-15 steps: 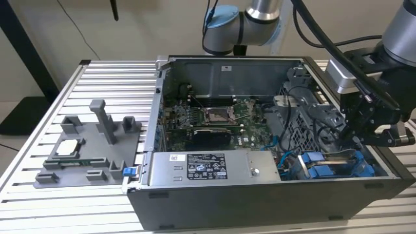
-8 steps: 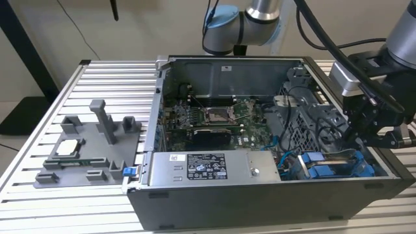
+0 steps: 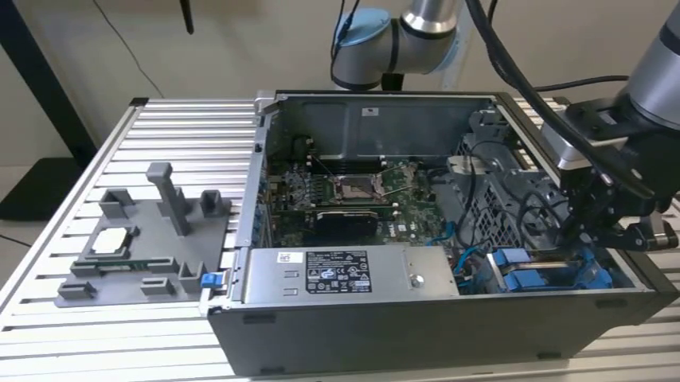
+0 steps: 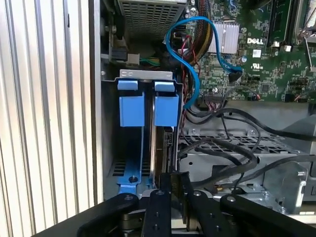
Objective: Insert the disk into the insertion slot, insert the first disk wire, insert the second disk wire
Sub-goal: 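Insert the first disk wire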
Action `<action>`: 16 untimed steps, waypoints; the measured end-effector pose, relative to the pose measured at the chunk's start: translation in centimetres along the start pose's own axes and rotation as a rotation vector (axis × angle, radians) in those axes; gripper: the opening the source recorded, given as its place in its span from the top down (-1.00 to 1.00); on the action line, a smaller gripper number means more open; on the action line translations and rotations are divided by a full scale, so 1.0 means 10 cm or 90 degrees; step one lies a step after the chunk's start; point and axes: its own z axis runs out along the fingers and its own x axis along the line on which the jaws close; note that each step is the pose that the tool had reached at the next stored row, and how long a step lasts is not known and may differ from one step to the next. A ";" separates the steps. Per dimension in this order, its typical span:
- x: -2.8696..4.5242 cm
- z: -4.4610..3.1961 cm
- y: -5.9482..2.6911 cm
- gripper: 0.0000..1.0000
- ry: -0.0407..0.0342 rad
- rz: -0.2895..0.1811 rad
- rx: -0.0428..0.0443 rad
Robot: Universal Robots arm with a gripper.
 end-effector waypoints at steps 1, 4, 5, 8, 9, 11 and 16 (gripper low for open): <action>-0.002 0.013 0.000 1.00 0.0010 0.000 0.0000; -0.013 0.042 0.000 1.00 0.0077 -0.001 -0.0006; -0.017 0.046 0.001 1.00 0.0086 -0.001 -0.0007; -0.025 0.057 0.001 1.00 0.0099 -0.001 -0.0008; -0.026 0.060 -0.001 1.00 0.0100 -0.001 -0.0008; -0.026 0.066 -0.003 1.00 0.0104 -0.001 -0.0008; -0.024 0.084 -0.001 1.00 0.0116 -0.001 -0.0008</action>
